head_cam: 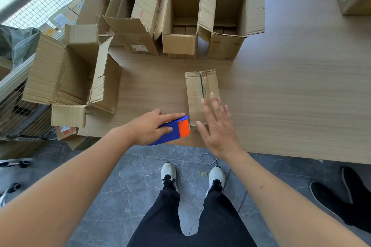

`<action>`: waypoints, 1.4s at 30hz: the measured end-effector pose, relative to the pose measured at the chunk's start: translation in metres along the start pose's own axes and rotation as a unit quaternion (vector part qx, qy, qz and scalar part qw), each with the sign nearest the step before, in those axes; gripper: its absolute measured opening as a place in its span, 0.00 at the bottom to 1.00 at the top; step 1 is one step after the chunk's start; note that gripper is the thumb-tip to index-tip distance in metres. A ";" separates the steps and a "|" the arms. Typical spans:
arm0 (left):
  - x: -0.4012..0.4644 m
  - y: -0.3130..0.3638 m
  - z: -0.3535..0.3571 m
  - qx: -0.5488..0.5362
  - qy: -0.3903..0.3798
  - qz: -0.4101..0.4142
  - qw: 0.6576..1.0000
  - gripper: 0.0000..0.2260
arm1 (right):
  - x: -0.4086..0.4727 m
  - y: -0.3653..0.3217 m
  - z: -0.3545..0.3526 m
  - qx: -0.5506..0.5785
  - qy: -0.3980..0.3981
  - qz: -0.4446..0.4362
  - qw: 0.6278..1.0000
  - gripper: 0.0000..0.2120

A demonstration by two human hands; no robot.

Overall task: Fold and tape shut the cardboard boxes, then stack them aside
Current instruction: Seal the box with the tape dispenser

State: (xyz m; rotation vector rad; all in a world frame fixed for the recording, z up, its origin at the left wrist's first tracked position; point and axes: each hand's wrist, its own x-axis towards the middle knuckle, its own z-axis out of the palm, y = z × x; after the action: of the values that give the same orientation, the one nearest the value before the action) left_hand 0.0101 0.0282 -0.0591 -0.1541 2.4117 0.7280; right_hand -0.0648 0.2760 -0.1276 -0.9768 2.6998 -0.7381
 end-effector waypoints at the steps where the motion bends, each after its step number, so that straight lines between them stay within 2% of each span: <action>1: 0.001 -0.001 0.000 -0.005 -0.002 0.002 1.000 0.24 | 0.002 0.002 0.006 -0.033 -0.020 -0.028 0.999 0.32; 5: 0.001 -0.010 0.002 -0.047 -0.019 0.003 0.999 0.25 | 0.003 0.014 0.028 -0.161 -0.017 -0.066 0.985 0.33; 9: -0.004 -0.021 0.004 -0.068 -0.033 0.013 0.997 0.25 | 0.002 0.017 0.037 -0.189 0.017 -0.071 0.979 0.32; 15: -0.007 -0.030 -0.001 -0.084 -0.057 0.021 0.995 0.25 | 0.002 0.019 0.037 -0.204 0.022 -0.073 0.976 0.32; 21: -0.011 -0.033 -0.002 -0.087 -0.065 0.044 0.993 0.25 | 0.005 0.019 0.037 -0.200 0.015 -0.070 0.977 0.31; 25: -0.020 -0.041 -0.002 -0.045 -0.070 0.060 0.995 0.25 | 0.004 0.018 0.034 -0.185 0.000 -0.063 0.981 0.30; 32: 0.000 -0.025 0.007 0.029 -0.027 0.001 0.999 0.22 | 0.004 0.017 0.036 -0.163 0.003 -0.049 0.985 0.31; 38: -0.015 -0.041 0.011 -0.053 -0.047 0.015 0.997 0.23 | 0.005 0.011 0.028 -0.121 -0.030 -0.028 0.992 0.32; 42: -0.026 -0.043 0.004 -0.087 -0.035 0.035 0.995 0.24 | 0.004 0.008 0.023 -0.105 -0.054 -0.021 0.993 0.32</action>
State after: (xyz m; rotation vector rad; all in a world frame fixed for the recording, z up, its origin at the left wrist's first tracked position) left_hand 0.0456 -0.0075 -0.0667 -0.1128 2.2954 0.9610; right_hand -0.0652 0.2698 -0.1518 -1.0874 2.7097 -0.3987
